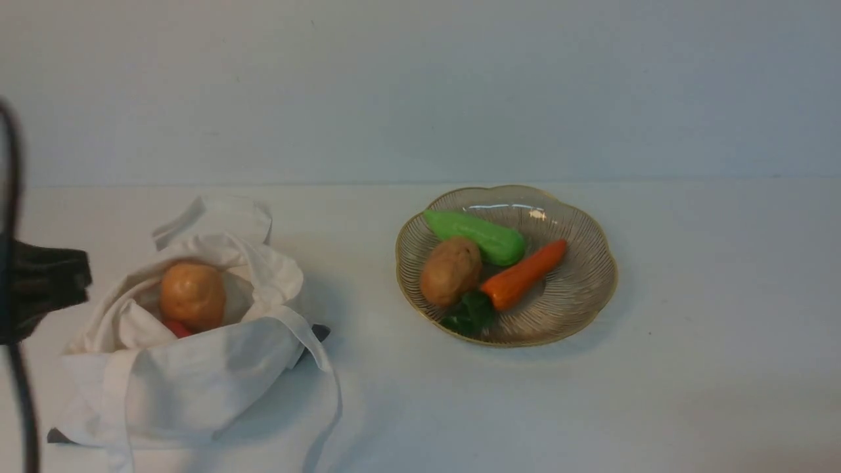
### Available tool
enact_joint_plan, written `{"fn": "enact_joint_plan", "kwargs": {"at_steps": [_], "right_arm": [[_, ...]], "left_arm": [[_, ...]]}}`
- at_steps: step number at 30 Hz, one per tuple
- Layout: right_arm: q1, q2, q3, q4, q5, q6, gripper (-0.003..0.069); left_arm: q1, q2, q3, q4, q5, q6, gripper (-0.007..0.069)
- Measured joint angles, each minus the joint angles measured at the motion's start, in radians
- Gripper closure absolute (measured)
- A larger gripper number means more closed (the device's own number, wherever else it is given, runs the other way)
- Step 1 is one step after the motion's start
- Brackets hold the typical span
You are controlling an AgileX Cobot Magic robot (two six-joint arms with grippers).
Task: Take vegetables from cloth bag on white table place on plate.
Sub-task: 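Reach into the cloth bag and grasp the potato inside with the left gripper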
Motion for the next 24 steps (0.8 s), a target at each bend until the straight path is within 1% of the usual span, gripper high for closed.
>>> {"fn": "enact_joint_plan", "kwargs": {"at_steps": [1,2,4,6,8,13,17,20,22,23,24], "right_arm": [[0.000,0.000,0.000,0.000,0.000,0.000,0.0673],[0.000,0.000,0.000,0.000,0.000,0.000,0.0673],[0.000,0.000,0.000,0.000,0.000,0.000,0.0673],[0.000,0.000,0.000,0.000,0.000,0.000,0.0673],[0.000,0.000,0.000,0.000,0.000,0.000,0.0673],[0.000,0.000,0.000,0.000,0.000,-0.002,0.0673],[0.000,0.000,0.000,0.000,0.000,-0.002,0.0673],[0.000,0.000,0.000,0.000,0.000,-0.002,0.0673],[0.000,0.000,0.000,0.000,0.000,-0.002,0.0673],[0.000,0.000,0.000,0.000,0.000,-0.002,0.0673],[0.000,0.000,0.000,0.000,0.000,-0.002,0.0673]], "left_arm": [[0.000,0.054,-0.044,0.022,0.042,0.015,0.0629],[0.000,0.067,-0.044,0.022,0.042,0.015,0.0629],[0.000,0.175,-0.120,0.060,0.092,0.034,0.0629],[0.000,0.308,-0.198,0.094,0.102,0.039,0.0629],[0.000,0.355,-0.224,0.099,0.101,0.041,0.0629],[0.000,0.505,-0.300,0.101,0.051,0.049,0.0629],[0.000,0.579,-0.320,0.112,-0.011,0.123,0.0617],[0.000,0.612,-0.321,0.112,-0.073,0.181,0.0561],[0.000,0.643,-0.321,0.112,-0.114,0.197,0.0467],[0.000,0.651,-0.321,0.112,-0.120,0.198,0.0439],[0.000,0.666,-0.321,0.112,-0.126,0.199,0.0389]]}}
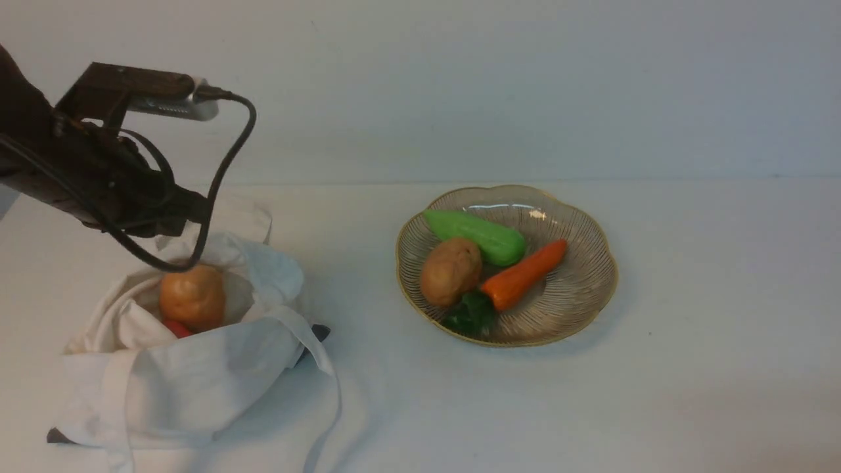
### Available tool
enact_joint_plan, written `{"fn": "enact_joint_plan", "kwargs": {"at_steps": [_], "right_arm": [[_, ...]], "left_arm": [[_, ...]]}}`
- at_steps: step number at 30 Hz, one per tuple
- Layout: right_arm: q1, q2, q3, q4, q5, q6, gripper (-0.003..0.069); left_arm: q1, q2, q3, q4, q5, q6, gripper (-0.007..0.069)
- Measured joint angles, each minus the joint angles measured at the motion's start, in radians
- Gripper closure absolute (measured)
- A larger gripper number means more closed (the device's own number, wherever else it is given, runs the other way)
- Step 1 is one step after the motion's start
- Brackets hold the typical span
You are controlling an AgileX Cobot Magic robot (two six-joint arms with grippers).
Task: Take vegetables from cloth bag on white table place on plate.
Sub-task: 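Reach into the cloth bag and grasp the potato inside with the left gripper, then take the potato out of the bag and place it on the plate with the left gripper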
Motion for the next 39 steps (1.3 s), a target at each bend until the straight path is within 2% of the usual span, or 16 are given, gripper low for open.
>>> {"fn": "enact_joint_plan", "kwargs": {"at_steps": [5,10,14,20,39], "right_arm": [[0.000,0.000,0.000,0.000,0.000,0.000,0.0673],[0.000,0.000,0.000,0.000,0.000,0.000,0.0673],[0.000,0.000,0.000,0.000,0.000,-0.001,0.0673],[0.000,0.000,0.000,0.000,0.000,-0.001,0.0673],[0.000,0.000,0.000,0.000,0.000,-0.001,0.0673]], "left_arm": [[0.000,0.079,0.000,0.000,-0.009,-0.012,0.0138],[0.000,0.135,0.000,0.001,-0.010,-0.016,0.0021],[0.000,0.173,-0.002,0.002,-0.013,-0.018,0.0024],[0.000,0.195,-0.003,0.003,-0.009,-0.024,0.0175],[0.000,0.103,-0.016,0.003,0.038,-0.027,0.0175]]}}
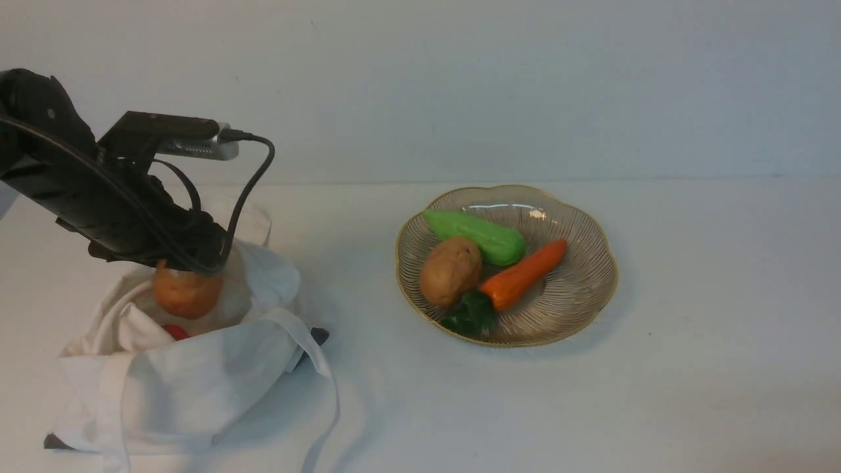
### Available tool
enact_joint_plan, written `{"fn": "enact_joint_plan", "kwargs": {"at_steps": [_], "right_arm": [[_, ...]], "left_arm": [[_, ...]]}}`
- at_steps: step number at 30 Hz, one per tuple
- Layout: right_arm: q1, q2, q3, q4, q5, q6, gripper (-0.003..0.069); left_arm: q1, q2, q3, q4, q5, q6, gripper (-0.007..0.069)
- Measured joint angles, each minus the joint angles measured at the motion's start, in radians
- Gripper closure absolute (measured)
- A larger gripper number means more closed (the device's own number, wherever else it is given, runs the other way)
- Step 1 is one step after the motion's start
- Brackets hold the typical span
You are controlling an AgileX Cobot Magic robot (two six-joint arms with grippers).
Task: Take vegetables from cloth bag on white table place on plate.
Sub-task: 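Take the potato out of the bag and place it on the plate with the left gripper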
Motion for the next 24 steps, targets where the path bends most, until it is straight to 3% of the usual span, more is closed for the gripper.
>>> {"fn": "enact_joint_plan", "kwargs": {"at_steps": [15,18,24], "right_arm": [[0.000,0.000,0.000,0.000,0.000,0.000,0.0673],[0.000,0.000,0.000,0.000,0.000,0.000,0.0673],[0.000,0.000,0.000,0.000,0.000,0.000,0.0673]], "left_arm": [[-0.017,-0.102,-0.015,-0.123,0.002,0.027,0.0175],[-0.067,-0.145,-0.071,-0.175,0.006,0.047,0.0175],[-0.284,-0.112,-0.237,-0.289,0.002,0.086,0.0175]]}}
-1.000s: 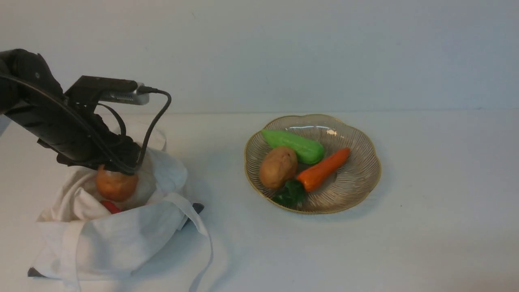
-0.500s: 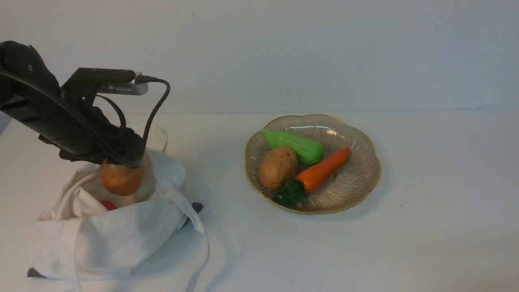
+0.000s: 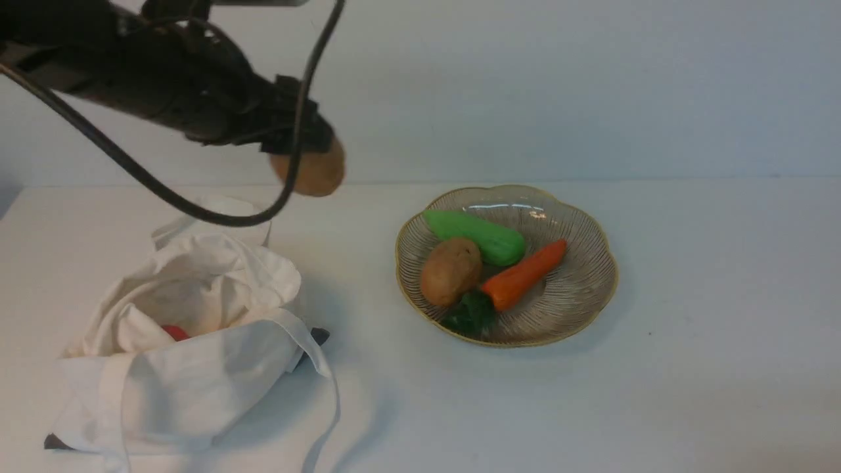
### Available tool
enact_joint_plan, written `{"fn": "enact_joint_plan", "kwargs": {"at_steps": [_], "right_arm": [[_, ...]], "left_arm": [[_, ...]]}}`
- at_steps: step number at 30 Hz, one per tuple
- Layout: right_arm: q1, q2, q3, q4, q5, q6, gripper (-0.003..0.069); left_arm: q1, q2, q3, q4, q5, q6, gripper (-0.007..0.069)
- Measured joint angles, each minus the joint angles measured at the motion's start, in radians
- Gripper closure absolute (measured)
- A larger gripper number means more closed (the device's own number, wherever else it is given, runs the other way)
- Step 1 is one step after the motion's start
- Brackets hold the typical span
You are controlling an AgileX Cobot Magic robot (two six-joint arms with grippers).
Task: Take vegetables from cloth bag on white table place on plate.
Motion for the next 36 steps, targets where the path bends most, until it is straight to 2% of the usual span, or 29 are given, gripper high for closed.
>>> {"fn": "enact_joint_plan", "kwargs": {"at_steps": [3,4,6,14,19,21,22,24,28,33,36], "right_arm": [[0.000,0.000,0.000,0.000,0.000,0.000,0.0673],[0.000,0.000,0.000,0.000,0.000,0.000,0.0673],[0.000,0.000,0.000,0.000,0.000,0.000,0.0673],[0.000,0.000,0.000,0.000,0.000,0.000,0.0673],[0.000,0.000,0.000,0.000,0.000,0.000,0.0673],[0.000,0.000,0.000,0.000,0.000,0.000,0.0673],[0.000,0.000,0.000,0.000,0.000,0.000,0.0673],[0.000,0.000,0.000,0.000,0.000,0.000,0.0673],[0.000,0.000,0.000,0.000,0.000,0.000,0.0673],[0.000,0.000,0.000,0.000,0.000,0.000,0.0673],[0.000,0.000,0.000,0.000,0.000,0.000,0.0673]], "left_arm": [[-0.105,0.083,-0.057,-0.015,-0.039,0.001,0.0175],[-0.112,0.083,-0.060,-0.016,-0.042,0.001,0.0175],[-0.201,0.195,-0.103,-0.020,-0.086,0.001,0.0175],[-0.313,0.448,-0.171,-0.031,-0.143,0.001,0.0175],[-0.327,0.516,-0.185,-0.041,-0.161,0.001,0.0174],[-0.327,0.519,-0.186,-0.041,-0.162,0.001,0.0147],[-0.326,0.520,-0.188,-0.041,-0.163,0.001,0.0088],[-0.324,0.516,-0.189,-0.040,-0.163,0.001,0.0024],[-0.310,0.495,-0.189,-0.038,-0.157,0.001,-0.0057],[-0.280,0.427,-0.189,-0.020,-0.125,-0.004,-0.0048],[-0.250,0.337,-0.189,0.028,-0.091,-0.020,0.0048]]}}
